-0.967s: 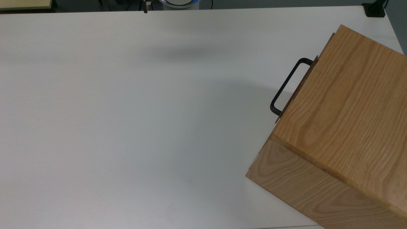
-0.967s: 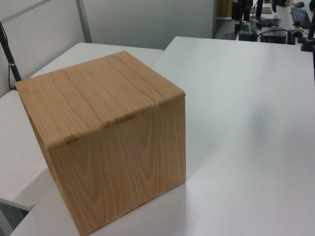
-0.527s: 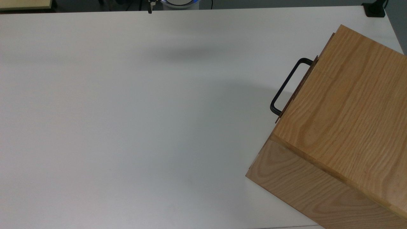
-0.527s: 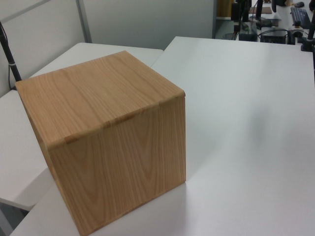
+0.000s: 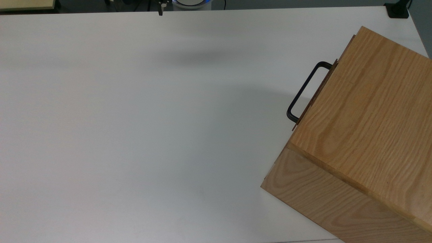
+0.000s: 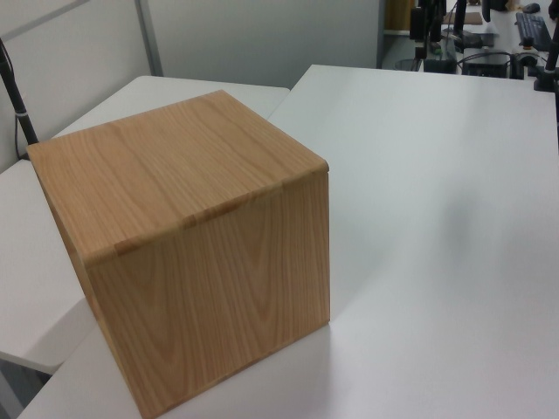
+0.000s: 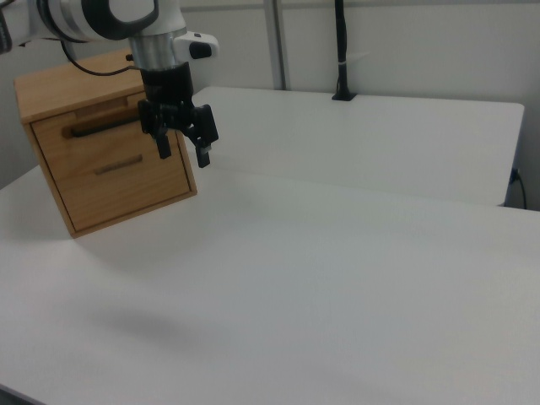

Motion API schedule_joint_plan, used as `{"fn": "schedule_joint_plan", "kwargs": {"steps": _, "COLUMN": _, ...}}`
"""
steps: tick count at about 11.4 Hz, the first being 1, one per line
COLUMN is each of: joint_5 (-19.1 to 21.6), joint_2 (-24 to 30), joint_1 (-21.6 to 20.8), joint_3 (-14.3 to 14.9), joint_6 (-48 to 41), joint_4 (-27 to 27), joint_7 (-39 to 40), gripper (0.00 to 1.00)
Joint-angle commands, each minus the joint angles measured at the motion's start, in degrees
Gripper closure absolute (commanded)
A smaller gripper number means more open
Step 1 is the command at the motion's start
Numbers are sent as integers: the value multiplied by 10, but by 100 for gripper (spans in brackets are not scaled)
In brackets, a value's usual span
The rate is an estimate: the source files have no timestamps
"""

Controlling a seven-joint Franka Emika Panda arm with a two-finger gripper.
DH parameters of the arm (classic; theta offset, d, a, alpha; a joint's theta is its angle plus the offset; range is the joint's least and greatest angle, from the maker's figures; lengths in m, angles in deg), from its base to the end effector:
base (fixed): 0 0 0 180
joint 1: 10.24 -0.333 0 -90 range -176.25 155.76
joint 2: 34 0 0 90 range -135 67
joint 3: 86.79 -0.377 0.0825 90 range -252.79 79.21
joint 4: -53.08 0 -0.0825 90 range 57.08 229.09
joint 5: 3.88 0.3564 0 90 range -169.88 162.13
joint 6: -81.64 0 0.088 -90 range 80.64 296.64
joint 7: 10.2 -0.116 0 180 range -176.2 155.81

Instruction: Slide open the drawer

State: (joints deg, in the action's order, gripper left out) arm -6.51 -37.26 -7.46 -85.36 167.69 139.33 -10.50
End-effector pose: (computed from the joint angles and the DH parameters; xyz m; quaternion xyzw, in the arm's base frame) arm 0.5385 -0.0447 0.6693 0.9985 -0.0402 -0.0310 0.0226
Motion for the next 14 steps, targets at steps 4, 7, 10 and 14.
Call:
{"fn": "schedule_joint_plan", "kwargs": {"steps": 4, "joint_5": 13, "joint_2": 4, "joint_1": -8, "joint_3": 8, "joint_6": 14, "joint_4": 8, "joint_7": 14, "gripper": 0}}
{"fn": "schedule_joint_plan", "kwargs": {"steps": 7, "joint_5": 13, "joint_2": 8, "joint_1": -9, "joint_3": 8, "joint_6": 14, "joint_4": 13, "joint_7": 17, "gripper": 0}}
{"fn": "schedule_joint_plan", "kwargs": {"steps": 10, "joint_5": 15, "joint_2": 8, "joint_1": -9, "joint_3": 8, "joint_6": 14, "joint_4": 13, "joint_7": 17, "gripper": 0}}
{"fn": "schedule_joint_plan", "kwargs": {"steps": 14, "joint_5": 17, "joint_2": 4, "joint_1": -11, "joint_3": 8, "joint_6": 14, "joint_4": 16, "joint_7": 17, "gripper": 0}}
